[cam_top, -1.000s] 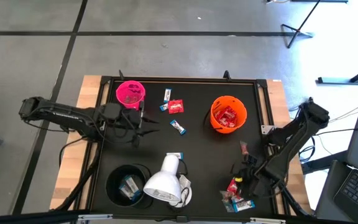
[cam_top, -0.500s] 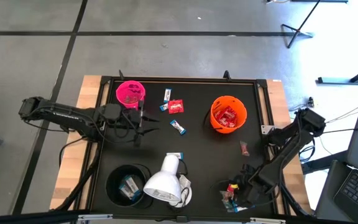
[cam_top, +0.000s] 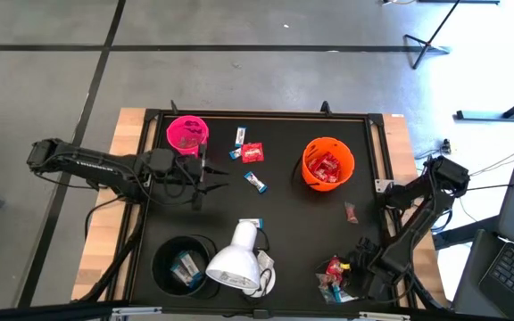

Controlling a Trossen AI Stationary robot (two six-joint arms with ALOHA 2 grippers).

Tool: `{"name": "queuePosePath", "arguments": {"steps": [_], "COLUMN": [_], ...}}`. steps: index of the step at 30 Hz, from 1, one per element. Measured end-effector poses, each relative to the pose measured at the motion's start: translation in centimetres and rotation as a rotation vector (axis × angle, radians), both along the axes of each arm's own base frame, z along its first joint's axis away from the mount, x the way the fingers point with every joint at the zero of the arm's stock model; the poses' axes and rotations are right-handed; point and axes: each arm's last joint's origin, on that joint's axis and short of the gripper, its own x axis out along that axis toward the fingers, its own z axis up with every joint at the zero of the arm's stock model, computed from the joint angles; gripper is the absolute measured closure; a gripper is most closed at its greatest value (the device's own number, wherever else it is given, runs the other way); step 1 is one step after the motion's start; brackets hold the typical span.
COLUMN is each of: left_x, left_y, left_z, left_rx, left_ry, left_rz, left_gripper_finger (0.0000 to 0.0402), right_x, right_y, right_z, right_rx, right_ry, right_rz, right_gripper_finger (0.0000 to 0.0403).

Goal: Sort candy
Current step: Put the red candy into the orange bucket

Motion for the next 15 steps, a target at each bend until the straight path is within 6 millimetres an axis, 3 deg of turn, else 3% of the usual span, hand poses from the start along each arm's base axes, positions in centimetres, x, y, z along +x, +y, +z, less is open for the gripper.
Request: {"name": "queuePosePath", "arguments": {"steps": [8,15], "left_x": [0.0,0.0], "left_y": [0.0,0.1], "left_z": [0.0,0.0], "left_rx": [-0.019,-0.017], "left_ry": [-0.001,-0.001], "left_rz": [0.001,0.022], "left_gripper_finger": [0.0279,0.0279], "right_x": [-0.7,-1.1], "right_y": [-1.0,-1.4], "right_z": [-1.9,-2.3], "right_rx": [0.013,0.005], "right_ry": [0.061,0.100], "right_rz": [-0.062,-0.085], "right_gripper_finger": [0.0190,0.0190]}}
